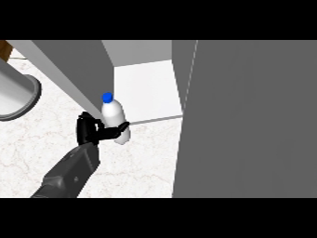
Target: Pick up the bottled water, place it into the cabinet and close the cabinet
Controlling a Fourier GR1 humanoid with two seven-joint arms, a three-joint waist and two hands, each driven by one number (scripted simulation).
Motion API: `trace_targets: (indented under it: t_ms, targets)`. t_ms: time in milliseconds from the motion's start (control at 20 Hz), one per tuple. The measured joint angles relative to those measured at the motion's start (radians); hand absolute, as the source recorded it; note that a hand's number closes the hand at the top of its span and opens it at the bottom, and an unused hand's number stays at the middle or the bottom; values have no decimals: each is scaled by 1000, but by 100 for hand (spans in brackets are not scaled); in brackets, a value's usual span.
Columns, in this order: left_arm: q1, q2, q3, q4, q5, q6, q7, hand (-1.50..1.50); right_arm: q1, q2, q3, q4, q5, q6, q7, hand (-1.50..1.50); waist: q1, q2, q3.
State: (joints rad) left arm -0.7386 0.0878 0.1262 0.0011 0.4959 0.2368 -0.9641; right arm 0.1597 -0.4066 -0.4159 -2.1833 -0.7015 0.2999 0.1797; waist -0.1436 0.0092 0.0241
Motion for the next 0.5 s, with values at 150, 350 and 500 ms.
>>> trace_targets:
  t_ms: [150, 350, 500]
  targets:
    - [17, -7, 9, 1, 10, 33, 28, -150, -6, -3, -2, 14, -8, 10, -5, -150, -7, 9, -5]
    - [30, -9, 10, 1, 15, 68, 68, -150, -11, -3, 2, 17, -8, 17, -8, -150, -14, 17, -12]
    - [35, -3, 0, 0, 6, 100, 90, -150, -15, -7, 3, 23, -10, 24, -9, -150, -22, 20, -14]
